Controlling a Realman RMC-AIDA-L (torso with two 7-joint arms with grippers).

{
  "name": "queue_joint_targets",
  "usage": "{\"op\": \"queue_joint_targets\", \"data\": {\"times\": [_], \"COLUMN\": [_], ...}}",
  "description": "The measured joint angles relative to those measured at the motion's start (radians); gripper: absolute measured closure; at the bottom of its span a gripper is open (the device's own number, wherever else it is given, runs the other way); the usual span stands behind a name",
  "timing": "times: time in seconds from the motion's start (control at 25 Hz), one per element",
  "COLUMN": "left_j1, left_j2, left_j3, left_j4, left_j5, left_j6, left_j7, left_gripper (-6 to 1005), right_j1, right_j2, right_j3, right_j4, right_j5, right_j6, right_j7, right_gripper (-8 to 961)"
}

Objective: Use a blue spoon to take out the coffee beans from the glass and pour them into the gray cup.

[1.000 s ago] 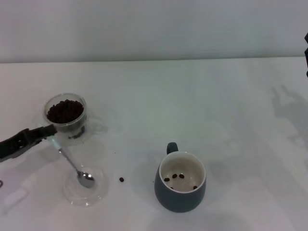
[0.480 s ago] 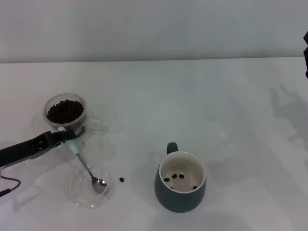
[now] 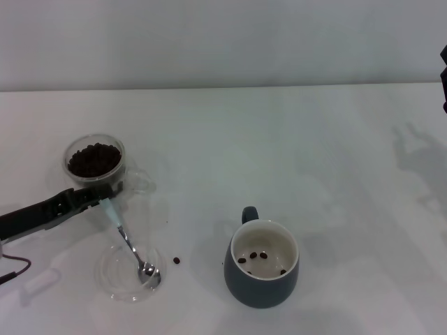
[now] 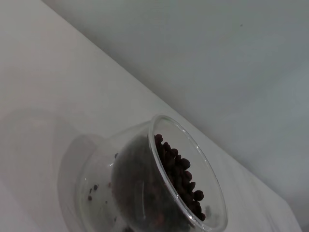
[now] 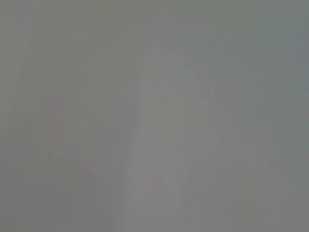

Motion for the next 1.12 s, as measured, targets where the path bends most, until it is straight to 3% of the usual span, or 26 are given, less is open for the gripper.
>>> {"op": "queue_joint_targets", "data": {"times": [0.16, 0.4, 0.52, 0.72, 1.12], "left_j1": [0.003, 0.026, 0.048, 0.092, 0.219], "left_j2": [0.002, 0.005, 0.007, 0.008, -0.007], "left_j3": [0.0, -0.002, -0.002, -0.007, -0.054], "left_j4": [0.0, 0.01, 0.013, 0.016, 0.116], "left_j5": [-0.003, -0.011, -0.028, -0.058, -0.102], "left_j6": [0.012, 0.022, 0.029, 0.046, 0.098], "left_j7": [-0.015, -0.044, -0.047, -0.034, 0.059], "left_gripper": [753, 598, 454, 347, 347], "right_j1": [0.0, -0.005, -0.006, -0.006, -0.028], "right_j2": [0.0, -0.001, -0.001, -0.001, -0.005], "right_j3": [0.0, -0.003, -0.003, -0.001, 0.005], "right_j4": [0.001, -0.003, 0.0, 0.003, -0.003], "right_j5": [0.0, -0.001, -0.003, -0.003, -0.001], "right_j6": [0.0, 0.0, 0.0, -0.001, -0.064], "right_j7": [-0.003, -0.004, -0.005, -0.009, -0.009], "right_gripper": [689, 689, 689, 690, 690]}}
